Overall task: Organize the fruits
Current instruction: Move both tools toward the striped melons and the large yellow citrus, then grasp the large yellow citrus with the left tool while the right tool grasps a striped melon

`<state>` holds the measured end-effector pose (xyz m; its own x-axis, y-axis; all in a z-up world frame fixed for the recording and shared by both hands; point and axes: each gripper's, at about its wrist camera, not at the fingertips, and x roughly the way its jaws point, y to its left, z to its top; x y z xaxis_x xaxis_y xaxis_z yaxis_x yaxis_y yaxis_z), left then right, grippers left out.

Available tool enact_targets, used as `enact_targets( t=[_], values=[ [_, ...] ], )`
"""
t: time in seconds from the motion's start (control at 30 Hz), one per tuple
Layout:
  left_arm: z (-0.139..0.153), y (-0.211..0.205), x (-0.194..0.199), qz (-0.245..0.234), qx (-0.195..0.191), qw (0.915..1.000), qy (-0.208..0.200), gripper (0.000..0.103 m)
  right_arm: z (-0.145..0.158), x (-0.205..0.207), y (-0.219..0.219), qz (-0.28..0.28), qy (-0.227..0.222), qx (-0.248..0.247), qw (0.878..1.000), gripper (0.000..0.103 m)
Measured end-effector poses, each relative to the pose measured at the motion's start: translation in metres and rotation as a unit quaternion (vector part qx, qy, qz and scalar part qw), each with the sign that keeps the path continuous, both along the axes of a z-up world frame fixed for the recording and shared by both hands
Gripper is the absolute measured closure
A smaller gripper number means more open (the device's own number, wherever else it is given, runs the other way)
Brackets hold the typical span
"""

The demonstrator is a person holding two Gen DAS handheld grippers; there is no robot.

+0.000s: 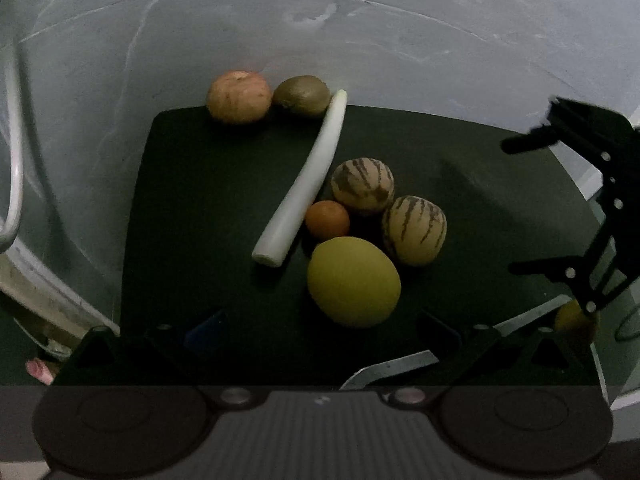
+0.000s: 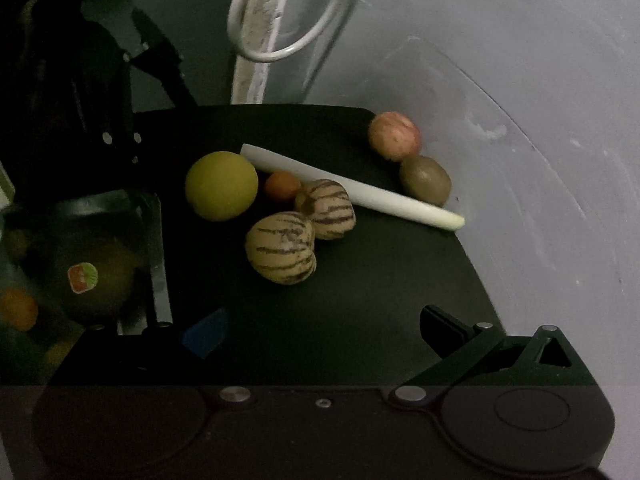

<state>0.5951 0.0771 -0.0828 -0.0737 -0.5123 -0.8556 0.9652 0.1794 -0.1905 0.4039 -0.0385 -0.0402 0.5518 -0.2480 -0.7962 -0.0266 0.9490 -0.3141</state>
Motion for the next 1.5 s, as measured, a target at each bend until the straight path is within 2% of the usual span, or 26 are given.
enact_targets(
  t=[0.1,0.23,0.37,0.5,0.6,0.9,1.17,1.3,1.37,1.5],
  values=[
    [0.003,-0.001,0.0,-0.006,-0.004,1.0,-0.002,0.001,0.002,0.005,-0.007,0.001,-0.001,-0.003,1.0,0.001],
    [0.007,-0.003,0.001,-0.009,-0.01,0.9999,0.005,0.001,0.009,0.011,-0.023,-0.007,-0.007,0.034,0.999,0.001],
    [0.009,-0.007,-0.003,-0.032,-0.008,0.9995,-0.003,0.001,0.01,0.021,-0.025,0.029,0.01,0.043,0.999,0.001],
    [0.008,-0.011,-0.007,-0.057,-0.004,0.9981,-0.023,0.001,0.005,0.031,-0.02,0.082,0.035,0.028,0.996,0.001],
    [0.009,-0.013,-0.007,-0.06,-0.004,0.9977,-0.03,0.001,0.005,0.034,-0.023,0.098,0.042,0.019,0.994,0.001],
    [0.007,-0.017,-0.006,-0.049,-0.008,0.9987,-0.012,0.001,0.022,0.056,-0.075,0.029,0.028,0.11,0.993,0.005],
    [0.003,-0.022,-0.006,-0.049,-0.017,0.9986,0.0,0.009,0.014,0.093,-0.116,-0.006,0.064,0.226,0.972,0.014],
    [-0.001,-0.024,-0.004,-0.042,-0.017,0.999,0.008,0.013,0.008,0.109,-0.121,-0.004,0.078,0.268,0.96,0.015],
    [-0.002,-0.026,-0.004,-0.04,-0.017,0.999,0.01,0.016,0.005,0.115,-0.118,0.003,0.087,0.277,0.957,0.016],
    [-0.004,-0.03,-0.004,-0.037,-0.015,0.999,0.019,0.023,-0.003,0.13,-0.105,0.014,0.109,0.259,0.96,0.022]
  ],
)
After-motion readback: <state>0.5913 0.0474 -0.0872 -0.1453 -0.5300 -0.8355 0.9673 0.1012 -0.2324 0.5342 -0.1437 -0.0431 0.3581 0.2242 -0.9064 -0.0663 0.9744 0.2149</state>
